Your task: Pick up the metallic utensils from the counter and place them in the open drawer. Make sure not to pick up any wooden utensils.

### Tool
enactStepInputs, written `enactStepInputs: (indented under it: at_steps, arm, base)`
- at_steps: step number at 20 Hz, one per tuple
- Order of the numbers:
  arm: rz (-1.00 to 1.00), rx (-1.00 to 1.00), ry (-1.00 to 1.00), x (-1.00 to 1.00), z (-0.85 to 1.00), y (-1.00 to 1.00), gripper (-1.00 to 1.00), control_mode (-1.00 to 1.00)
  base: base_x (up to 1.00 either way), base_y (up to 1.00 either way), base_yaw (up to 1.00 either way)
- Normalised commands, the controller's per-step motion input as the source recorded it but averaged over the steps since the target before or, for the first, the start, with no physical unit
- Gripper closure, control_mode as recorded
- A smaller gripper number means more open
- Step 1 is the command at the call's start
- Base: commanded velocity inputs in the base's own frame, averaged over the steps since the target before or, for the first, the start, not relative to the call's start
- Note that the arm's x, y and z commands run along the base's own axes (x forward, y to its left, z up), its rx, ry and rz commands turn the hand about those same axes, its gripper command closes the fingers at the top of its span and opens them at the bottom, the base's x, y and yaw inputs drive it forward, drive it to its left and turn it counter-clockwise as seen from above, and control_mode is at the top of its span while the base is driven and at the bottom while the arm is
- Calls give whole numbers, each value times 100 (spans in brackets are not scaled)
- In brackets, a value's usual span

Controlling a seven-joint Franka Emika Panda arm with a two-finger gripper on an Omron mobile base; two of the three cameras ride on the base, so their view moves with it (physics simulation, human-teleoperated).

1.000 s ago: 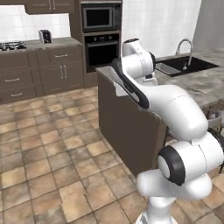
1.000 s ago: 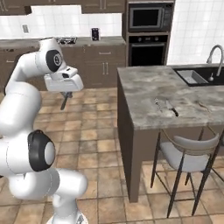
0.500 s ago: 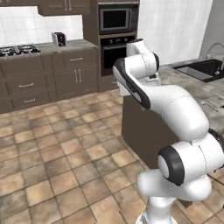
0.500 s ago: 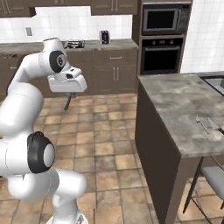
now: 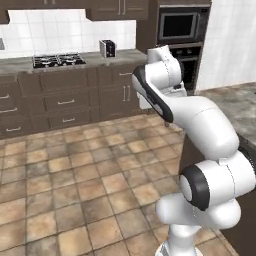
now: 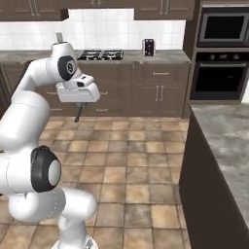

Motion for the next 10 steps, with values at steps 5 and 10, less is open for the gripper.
enactStepInputs:
  at_steps: [5, 10]
  arm:
    - [0, 0, 0, 0, 0, 0, 100, 100]
    - [0, 0, 0, 0, 0, 0, 100, 100]
  base:
    - [100, 5, 46]
    - [100, -24, 52]
